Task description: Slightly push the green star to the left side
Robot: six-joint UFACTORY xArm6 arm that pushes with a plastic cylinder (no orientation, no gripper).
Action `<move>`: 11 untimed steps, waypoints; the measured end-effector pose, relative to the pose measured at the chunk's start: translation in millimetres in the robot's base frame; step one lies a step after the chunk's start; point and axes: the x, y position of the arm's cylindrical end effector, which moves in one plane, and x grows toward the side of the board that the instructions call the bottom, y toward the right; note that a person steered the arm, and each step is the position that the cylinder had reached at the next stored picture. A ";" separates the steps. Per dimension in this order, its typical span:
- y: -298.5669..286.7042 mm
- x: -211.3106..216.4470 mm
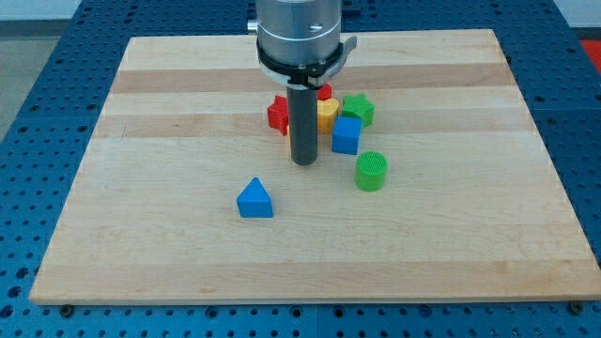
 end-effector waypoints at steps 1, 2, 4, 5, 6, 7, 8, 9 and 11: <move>2.0 -0.3; 16.0 -0.3; 47.4 -0.3; 65.7 -0.3; 78.2 -0.3; 88.2 -0.3; 91.6 -0.3; 91.8 -2.6; 91.8 -17.0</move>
